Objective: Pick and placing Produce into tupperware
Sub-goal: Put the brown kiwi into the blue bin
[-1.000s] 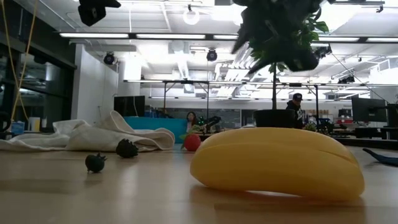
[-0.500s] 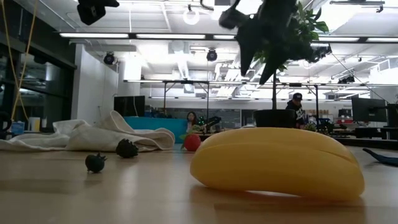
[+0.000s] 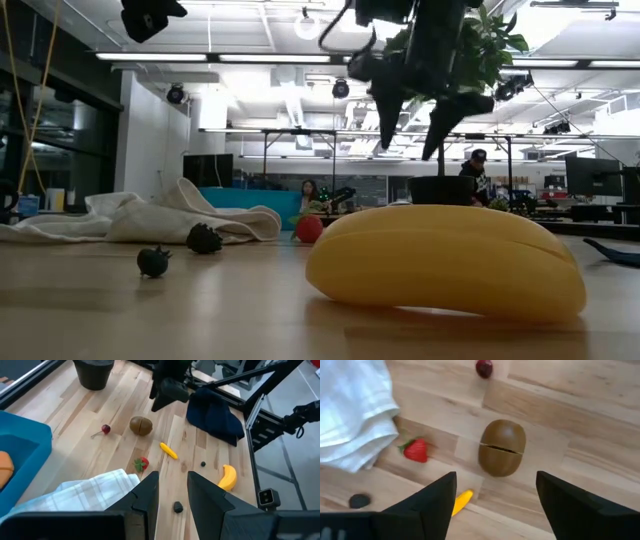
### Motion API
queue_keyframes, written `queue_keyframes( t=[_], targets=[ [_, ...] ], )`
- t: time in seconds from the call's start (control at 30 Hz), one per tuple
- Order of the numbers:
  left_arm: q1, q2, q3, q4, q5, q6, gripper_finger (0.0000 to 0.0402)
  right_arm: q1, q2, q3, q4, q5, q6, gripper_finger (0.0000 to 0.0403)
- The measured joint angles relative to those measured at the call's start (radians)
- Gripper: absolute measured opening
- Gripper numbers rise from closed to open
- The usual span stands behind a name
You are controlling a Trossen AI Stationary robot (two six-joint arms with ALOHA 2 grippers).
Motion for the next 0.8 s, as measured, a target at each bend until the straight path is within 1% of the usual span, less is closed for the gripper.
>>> queue_keyframes(
  t=[0.17,0.27,0.5,0.6,0.8],
  targets=[
    [0.000,0.000,0.000,-0.008,0.000,0.000,0.0090,-0.020,0.071,0.000,0.014,-0.051,0.000,0.0277],
    [0.000,0.000,0.000,-0.008,0.000,0.000,0.0090,-0.023,0.108,0.000,0.032,-0.055,-0.005,0.0277],
    [0.000,0.000,0.000,-0.017,0.005,0.000,0.0090,-0.035,0.158,0.000,0.078,-0.070,-0.022,0.0277],
    [0.000,0.000,0.000,-0.031,0.005,0.000,0.0090,-0.046,0.179,0.000,0.087,-0.086,-0.027,0.0277],
    [0.000,0.000,0.000,-0.061,0.005,0.000,0.0090,-0.064,0.199,0.000,0.090,-0.086,-0.034,0.0277]
  ],
)
